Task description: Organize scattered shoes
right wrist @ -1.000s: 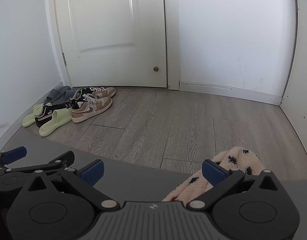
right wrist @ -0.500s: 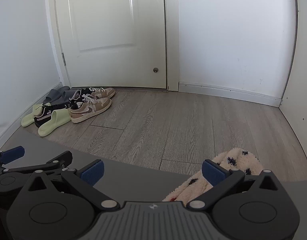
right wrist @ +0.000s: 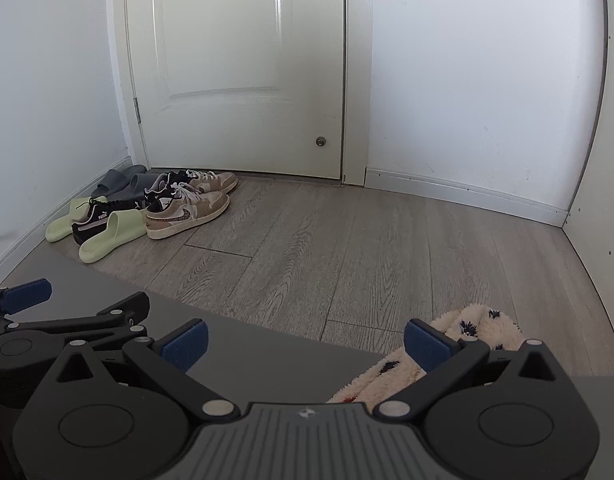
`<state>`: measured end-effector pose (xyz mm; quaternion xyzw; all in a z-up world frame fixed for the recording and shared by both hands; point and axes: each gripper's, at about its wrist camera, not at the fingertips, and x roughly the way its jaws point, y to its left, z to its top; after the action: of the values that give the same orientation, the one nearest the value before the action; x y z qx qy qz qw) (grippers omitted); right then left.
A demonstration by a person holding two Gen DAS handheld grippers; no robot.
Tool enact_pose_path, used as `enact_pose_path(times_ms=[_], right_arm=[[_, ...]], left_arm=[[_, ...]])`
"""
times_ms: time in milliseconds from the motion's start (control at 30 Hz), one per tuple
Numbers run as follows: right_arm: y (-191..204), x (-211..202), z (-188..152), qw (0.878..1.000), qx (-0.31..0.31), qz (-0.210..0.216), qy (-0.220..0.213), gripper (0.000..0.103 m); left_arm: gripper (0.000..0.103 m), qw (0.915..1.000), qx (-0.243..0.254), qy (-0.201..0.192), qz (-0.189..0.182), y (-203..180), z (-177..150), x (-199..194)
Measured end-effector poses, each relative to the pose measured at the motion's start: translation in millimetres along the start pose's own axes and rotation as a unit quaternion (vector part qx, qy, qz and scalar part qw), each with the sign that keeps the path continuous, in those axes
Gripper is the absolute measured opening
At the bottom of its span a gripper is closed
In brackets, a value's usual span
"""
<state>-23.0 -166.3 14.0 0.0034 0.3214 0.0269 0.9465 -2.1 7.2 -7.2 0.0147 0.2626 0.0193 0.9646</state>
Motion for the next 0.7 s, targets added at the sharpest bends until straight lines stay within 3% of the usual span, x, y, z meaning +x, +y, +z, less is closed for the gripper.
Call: enact_pose_path(times_ms=[367, 567, 700], right_arm=[[-4.7, -18.1, -1.2, 0.995, 0.029, 0.092, 0.01, 0.103], [-7.7, -49.5, 12.7, 0.986, 0.009, 0.156, -0.059, 0.103], [-14.1, -73.6, 42.0, 0.978, -0.005, 0.182, -0.099, 0.103]], left_arm=[[0.102, 0.9988, -0.032, -0.032, 0.018, 11.2, -2.5, -34.8], [0.102, 0.9942, -0.046, -0.083, 0.05, 19.1, 3.7, -70.2], [0.102, 0.9893, -0.065, -0.109, 0.071, 34.4, 23.7, -90.9]])
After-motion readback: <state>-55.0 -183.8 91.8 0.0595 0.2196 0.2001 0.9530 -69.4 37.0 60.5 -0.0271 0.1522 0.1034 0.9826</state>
